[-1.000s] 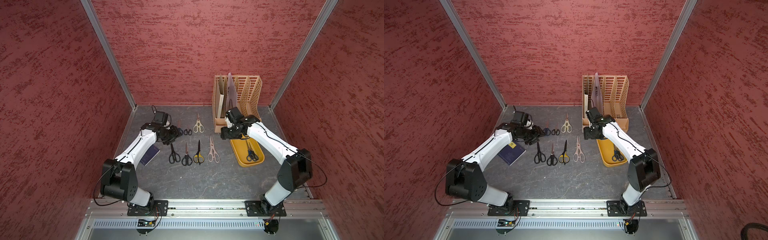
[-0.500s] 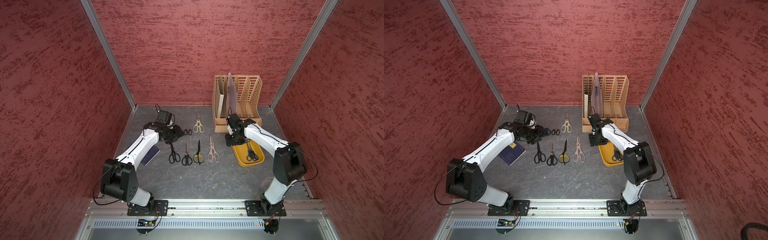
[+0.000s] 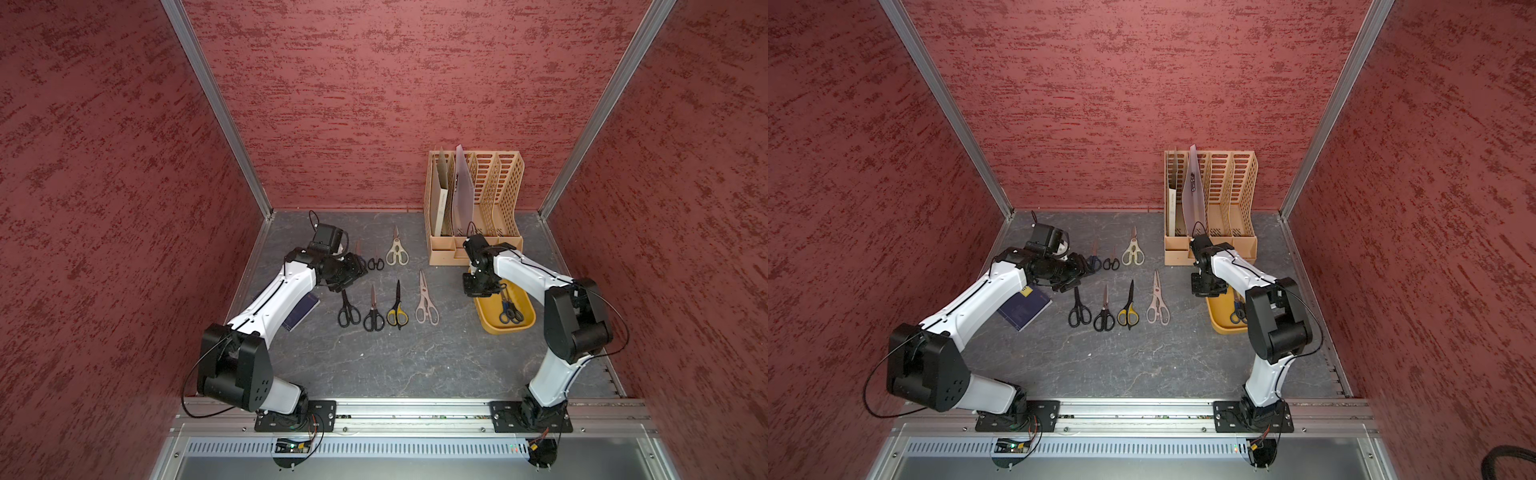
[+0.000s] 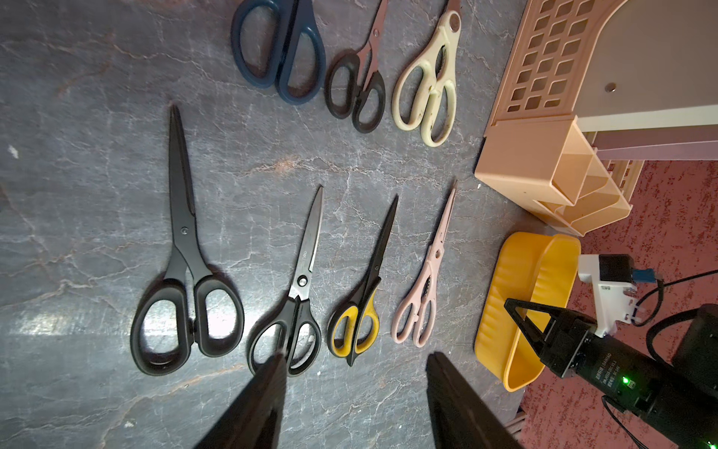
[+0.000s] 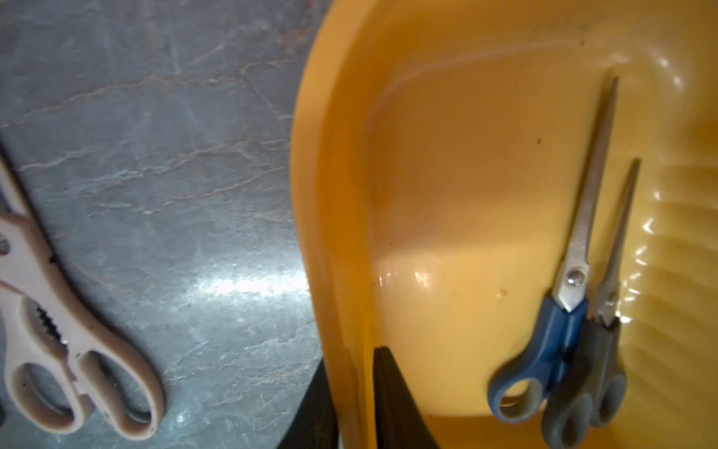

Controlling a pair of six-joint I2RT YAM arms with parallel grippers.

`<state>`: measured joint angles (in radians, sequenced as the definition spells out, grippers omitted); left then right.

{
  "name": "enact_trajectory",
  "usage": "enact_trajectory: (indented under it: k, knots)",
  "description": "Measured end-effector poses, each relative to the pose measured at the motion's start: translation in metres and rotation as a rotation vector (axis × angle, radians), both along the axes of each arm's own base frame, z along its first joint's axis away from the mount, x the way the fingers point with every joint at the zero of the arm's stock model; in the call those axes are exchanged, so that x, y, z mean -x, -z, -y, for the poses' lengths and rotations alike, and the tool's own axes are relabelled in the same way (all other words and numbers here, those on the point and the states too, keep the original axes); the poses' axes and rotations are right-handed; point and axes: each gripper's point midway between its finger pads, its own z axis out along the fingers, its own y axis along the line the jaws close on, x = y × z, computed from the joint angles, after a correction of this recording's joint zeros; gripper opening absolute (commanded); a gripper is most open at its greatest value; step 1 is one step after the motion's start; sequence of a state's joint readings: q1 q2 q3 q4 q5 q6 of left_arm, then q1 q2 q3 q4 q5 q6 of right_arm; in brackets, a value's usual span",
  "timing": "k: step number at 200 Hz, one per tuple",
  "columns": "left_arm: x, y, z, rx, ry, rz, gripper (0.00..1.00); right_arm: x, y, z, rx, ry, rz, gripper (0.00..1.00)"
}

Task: Take the scissors out of the storage box
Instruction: Adjust the storage box at the center of the board, then pick up the scissors from the storage box.

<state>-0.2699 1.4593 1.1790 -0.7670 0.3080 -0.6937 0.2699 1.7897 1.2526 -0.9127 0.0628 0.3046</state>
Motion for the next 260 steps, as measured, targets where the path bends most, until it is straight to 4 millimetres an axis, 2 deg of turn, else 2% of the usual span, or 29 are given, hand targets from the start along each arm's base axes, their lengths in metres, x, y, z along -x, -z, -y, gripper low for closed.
enact_trajectory:
  k: [9, 38, 54, 71, 98, 113, 126, 139, 157, 182, 222, 260]
  knots:
    - [0.000, 0.000, 0.000, 0.000, 0.001, 0.000, 0.61, 0.002, 0.003, 0.010, 0.009, 0.037, -0.008, 0.20]
    - [-0.002, 0.000, 0.002, 0.001, 0.004, -0.003, 0.61, 0.005, 0.005, 0.041, 0.016, 0.163, -0.024, 0.42]
    - [-0.005, 0.003, 0.003, 0.002, 0.007, -0.013, 0.61, 0.003, -0.001, 0.050, 0.003, 0.208, -0.006, 0.46]
    - [-0.011, 0.007, 0.006, 0.006, 0.014, -0.025, 0.61, 0.003, -0.017, 0.052, -0.008, 0.224, 0.028, 0.48]
    - [-0.020, 0.013, 0.013, 0.012, 0.038, -0.038, 0.61, 0.004, -0.057, 0.056, -0.024, 0.249, 0.095, 0.46]
    - [-0.026, 0.015, 0.017, 0.017, 0.056, -0.035, 0.61, 0.009, -0.072, 0.066, -0.027, 0.290, 0.117, 0.45]
    - [-0.029, 0.018, 0.020, 0.024, 0.068, -0.036, 0.61, 0.017, -0.076, 0.079, -0.027, 0.341, 0.109, 0.44]
    - [-0.030, 0.022, 0.022, 0.030, 0.079, -0.042, 0.61, 0.026, -0.072, 0.090, -0.028, 0.396, 0.090, 0.43]
    - [-0.032, 0.029, 0.026, 0.038, 0.092, -0.055, 0.61, 0.044, -0.057, 0.101, -0.044, 0.470, 0.031, 0.42]
    - [-0.032, 0.039, 0.029, 0.045, 0.107, -0.080, 0.61, 0.061, -0.038, 0.104, -0.077, 0.530, -0.042, 0.41]
    - [-0.032, 0.039, 0.030, 0.045, 0.123, -0.076, 0.61, 0.069, -0.019, 0.103, -0.086, 0.576, -0.096, 0.36]
    - [-0.031, 0.038, 0.029, 0.045, 0.124, -0.072, 0.61, 0.071, -0.012, 0.109, -0.068, 0.608, -0.097, 0.34]
